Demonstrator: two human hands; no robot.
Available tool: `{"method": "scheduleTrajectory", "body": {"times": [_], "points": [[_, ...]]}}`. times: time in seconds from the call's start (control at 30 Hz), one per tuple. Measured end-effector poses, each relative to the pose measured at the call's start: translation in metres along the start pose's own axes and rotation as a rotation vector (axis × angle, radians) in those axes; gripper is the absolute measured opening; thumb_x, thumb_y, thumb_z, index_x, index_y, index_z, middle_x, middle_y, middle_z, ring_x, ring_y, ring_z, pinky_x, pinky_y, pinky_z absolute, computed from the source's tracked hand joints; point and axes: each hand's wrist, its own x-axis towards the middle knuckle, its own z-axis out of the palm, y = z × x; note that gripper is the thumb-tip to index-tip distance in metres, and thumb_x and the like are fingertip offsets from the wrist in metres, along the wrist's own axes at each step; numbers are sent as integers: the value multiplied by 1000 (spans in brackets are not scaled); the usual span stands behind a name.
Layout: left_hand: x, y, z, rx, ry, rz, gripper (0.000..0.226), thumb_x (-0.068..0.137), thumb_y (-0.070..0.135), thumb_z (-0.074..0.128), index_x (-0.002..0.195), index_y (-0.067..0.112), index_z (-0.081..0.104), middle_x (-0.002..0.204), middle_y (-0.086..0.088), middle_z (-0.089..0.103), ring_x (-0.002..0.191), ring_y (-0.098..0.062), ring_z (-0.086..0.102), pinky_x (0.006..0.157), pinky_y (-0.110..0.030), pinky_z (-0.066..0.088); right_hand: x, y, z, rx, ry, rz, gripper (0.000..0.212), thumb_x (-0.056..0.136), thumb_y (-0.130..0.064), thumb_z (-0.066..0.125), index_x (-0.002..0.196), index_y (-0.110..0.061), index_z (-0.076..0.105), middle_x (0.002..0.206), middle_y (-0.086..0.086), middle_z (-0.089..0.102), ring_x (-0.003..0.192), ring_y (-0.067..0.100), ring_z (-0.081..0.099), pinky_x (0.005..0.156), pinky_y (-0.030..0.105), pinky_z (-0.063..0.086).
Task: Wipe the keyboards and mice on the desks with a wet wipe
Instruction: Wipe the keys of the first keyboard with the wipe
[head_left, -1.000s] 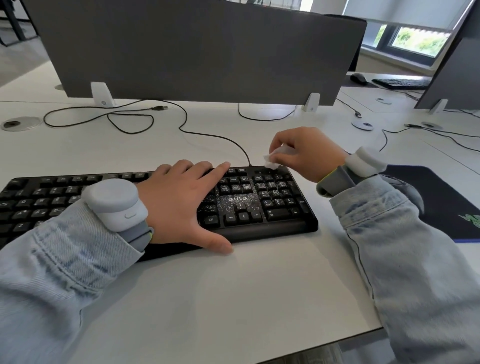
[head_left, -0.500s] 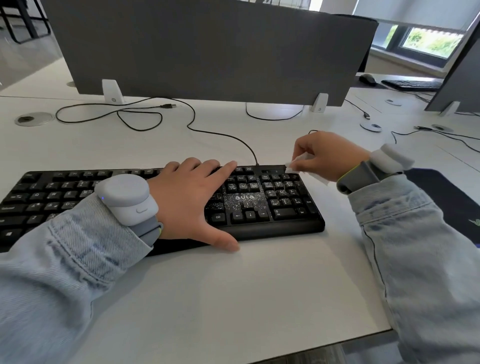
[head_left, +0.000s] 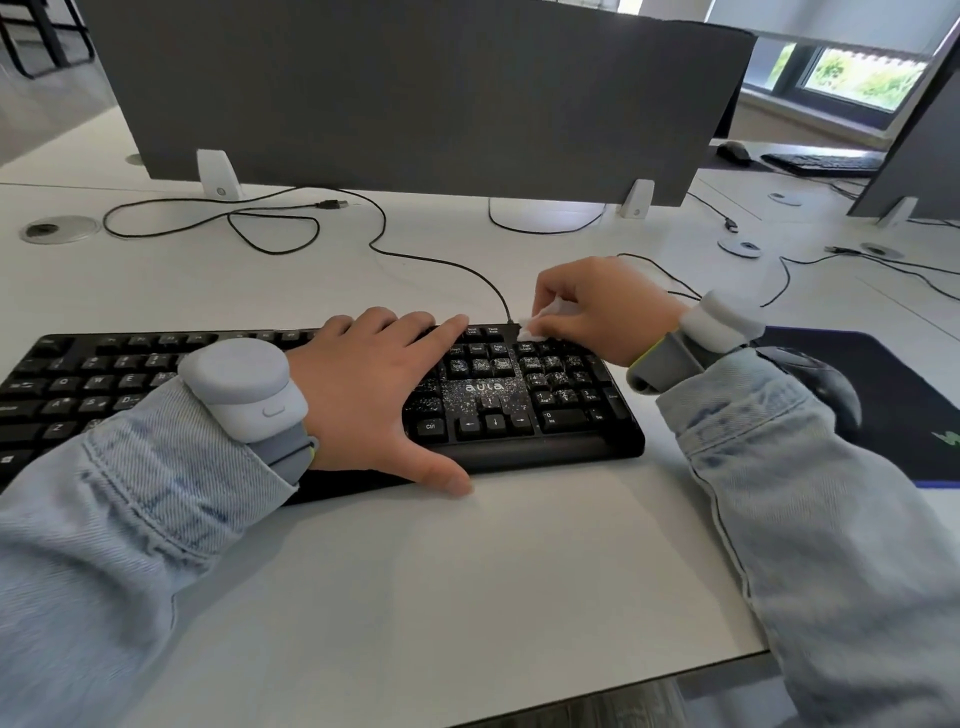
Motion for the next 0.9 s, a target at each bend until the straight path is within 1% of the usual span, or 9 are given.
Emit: {"method": "scheduleTrajectory", "body": {"times": [0.1,0.23,0.33,0.4,0.47,0.57,0.7,0.83,0.9], "points": [[0,0,0,-3,0,1,142,40,107,25,154,36,-21,160,15,6,144,-17,14,121,-39,17,-6,11,-9,-8,-38,77,15,82,-33,72,74,-23,65,56,-16,53,58,-1,49,54,19,31],[0,0,0,-8,-6,2,143,39,107,24,155,36,-21,160,14,6,144,-17,13,120,-39,16,-10,27,-16,-60,-51,144,15,80,-37,73,74,-24,67,65,-13,59,65,2,54,56,21,34],[0,0,0,-1,0,3,142,43,106,29,155,35,-20,160,14,7,144,-18,14,120,-39,17,-9,25,-15,-49,52,104,13,81,-38,71,77,-26,68,68,-7,63,69,12,57,58,23,39],[0,0,1,-3,1,-1,141,44,106,31,155,35,-20,160,14,7,144,-18,14,120,-39,17,-6,14,-11,-4,122,43,11,84,-36,69,80,-25,68,65,-12,59,65,7,54,59,23,40],[0,0,1,-8,5,2,142,42,106,29,155,36,-19,159,15,8,143,-17,15,119,-39,17,-1,1,-5,20,143,-14,12,85,-34,68,81,-23,69,63,-15,57,62,2,51,57,12,34],[0,0,2,-8,13,7,142,40,107,26,155,36,-19,158,15,10,143,-18,16,119,-39,18,5,-11,5,5,99,-69,14,85,-35,69,83,-22,70,66,-13,59,64,4,52,58,11,35],[0,0,1,-2,16,4,142,40,108,26,155,36,-18,158,15,10,143,-19,17,119,-39,20,6,-14,5,10,-6,-88,13,84,-36,70,85,-23,71,68,-8,64,66,7,55,63,25,42],[0,-1,1,1,12,2,142,40,108,25,154,36,-20,158,16,9,143,-18,16,119,-39,19,1,-8,-6,-73,-61,-59,7,85,-32,69,86,-25,68,63,-14,52,61,1,47,53,12,27],[0,-1,1,-3,8,2,142,40,108,25,154,36,-20,158,16,8,143,-17,15,120,-38,18,-1,0,-12,-101,-98,-8,4,85,-30,68,85,-27,67,64,-15,49,62,5,47,54,14,27]]}}
